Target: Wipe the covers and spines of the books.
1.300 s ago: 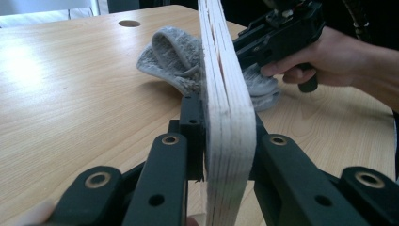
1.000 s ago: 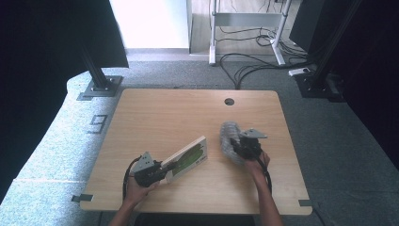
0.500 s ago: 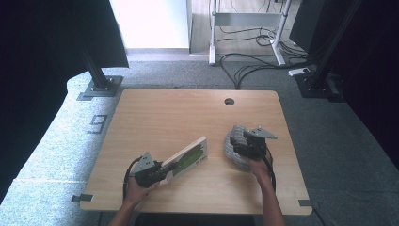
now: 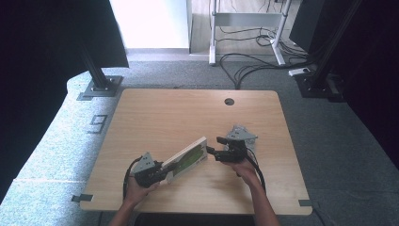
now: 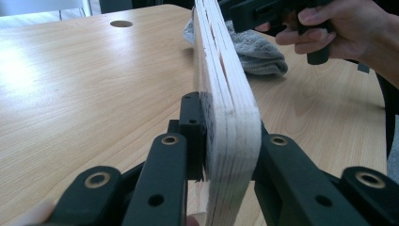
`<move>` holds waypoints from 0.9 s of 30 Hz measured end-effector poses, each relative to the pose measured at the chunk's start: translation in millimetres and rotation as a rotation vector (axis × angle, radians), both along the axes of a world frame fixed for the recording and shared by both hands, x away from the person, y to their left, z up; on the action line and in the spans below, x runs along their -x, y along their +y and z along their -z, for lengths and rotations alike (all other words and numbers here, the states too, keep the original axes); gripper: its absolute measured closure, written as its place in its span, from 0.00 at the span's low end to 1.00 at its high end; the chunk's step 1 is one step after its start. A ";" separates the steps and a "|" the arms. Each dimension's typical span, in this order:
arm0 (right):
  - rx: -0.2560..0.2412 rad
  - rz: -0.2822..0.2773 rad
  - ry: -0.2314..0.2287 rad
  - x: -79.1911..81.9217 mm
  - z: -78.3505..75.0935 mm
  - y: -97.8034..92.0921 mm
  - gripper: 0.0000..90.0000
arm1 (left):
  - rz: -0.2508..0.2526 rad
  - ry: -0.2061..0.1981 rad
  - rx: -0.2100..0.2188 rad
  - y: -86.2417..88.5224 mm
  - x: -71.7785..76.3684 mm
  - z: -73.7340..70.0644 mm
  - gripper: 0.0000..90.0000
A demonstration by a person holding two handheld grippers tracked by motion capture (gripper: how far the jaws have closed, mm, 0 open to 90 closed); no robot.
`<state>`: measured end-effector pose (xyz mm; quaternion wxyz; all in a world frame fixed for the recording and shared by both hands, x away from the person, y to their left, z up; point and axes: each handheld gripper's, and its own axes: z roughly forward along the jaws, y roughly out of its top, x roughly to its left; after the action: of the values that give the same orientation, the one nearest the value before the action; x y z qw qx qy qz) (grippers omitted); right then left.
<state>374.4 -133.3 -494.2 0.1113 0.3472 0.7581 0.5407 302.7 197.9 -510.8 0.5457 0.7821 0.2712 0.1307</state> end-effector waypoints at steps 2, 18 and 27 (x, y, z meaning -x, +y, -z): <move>-0.005 -0.030 -0.006 -0.7 0.1 5.8 0.33 | 0.001 0.002 0.000 0.1 -0.2 -0.1 0.87; -0.050 -0.169 -0.013 -13.6 -4.4 26.9 0.29 | 0.004 -0.001 -0.006 -0.8 0.4 -0.4 0.87; -0.052 -0.191 -0.022 -13.9 -1.1 25.5 0.41 | -0.010 0.020 -0.012 3.1 -3.8 1.3 0.83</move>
<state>388.3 -107.9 -493.1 0.0583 0.2700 0.7722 0.5722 306.5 201.0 -512.2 0.5376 0.7852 0.2796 0.1274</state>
